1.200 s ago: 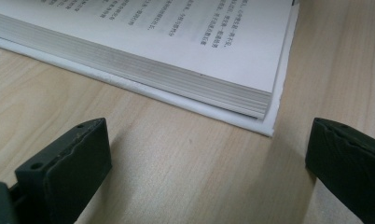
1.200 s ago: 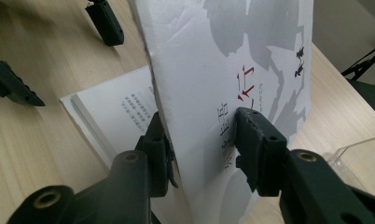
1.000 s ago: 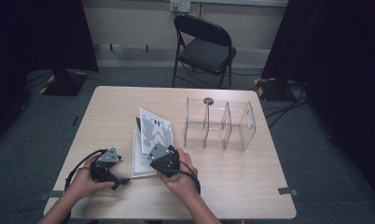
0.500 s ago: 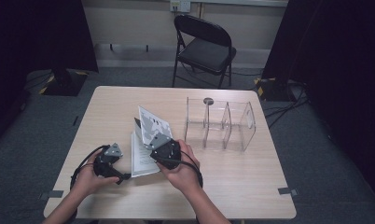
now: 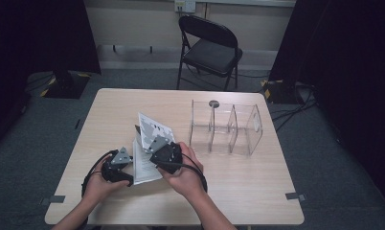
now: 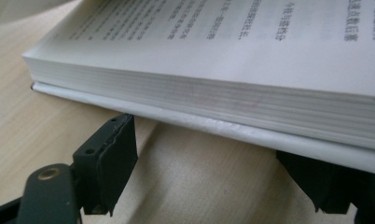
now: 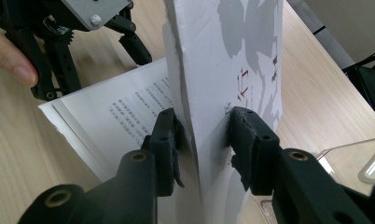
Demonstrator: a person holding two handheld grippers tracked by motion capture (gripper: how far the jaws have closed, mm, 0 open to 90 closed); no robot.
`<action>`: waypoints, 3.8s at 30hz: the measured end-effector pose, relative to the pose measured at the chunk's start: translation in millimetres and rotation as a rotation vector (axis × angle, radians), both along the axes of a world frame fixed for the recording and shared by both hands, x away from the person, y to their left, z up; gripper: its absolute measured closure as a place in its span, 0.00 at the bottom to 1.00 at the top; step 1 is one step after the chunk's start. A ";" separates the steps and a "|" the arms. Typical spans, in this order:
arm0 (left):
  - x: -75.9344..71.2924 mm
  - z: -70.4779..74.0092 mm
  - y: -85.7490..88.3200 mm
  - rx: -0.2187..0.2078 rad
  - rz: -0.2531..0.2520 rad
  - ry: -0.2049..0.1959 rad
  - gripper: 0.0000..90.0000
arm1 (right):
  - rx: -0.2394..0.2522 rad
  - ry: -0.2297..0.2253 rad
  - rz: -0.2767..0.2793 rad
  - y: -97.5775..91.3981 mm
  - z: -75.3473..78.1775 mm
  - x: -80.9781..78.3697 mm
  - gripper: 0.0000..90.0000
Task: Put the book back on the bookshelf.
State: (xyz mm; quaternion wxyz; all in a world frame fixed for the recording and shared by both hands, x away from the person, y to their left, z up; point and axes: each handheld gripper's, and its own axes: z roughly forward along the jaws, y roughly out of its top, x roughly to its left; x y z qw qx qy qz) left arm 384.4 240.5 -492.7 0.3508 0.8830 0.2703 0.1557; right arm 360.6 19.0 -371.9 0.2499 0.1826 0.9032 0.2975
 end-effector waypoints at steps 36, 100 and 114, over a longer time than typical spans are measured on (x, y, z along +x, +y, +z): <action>-5.2 19.8 -1.6 0.002 -0.001 -0.143 0.27 | -0.036 -0.006 0.024 9.1 4.2 1.3 0.68; -18.7 98.8 -2.9 0.128 -0.167 -0.170 0.79 | 0.204 0.141 -0.035 -97.1 -30.5 -5.4 0.27; -17.2 110.8 2.4 0.123 -0.184 -0.104 0.81 | 0.222 0.219 -0.147 -118.9 -113.3 0.2 0.23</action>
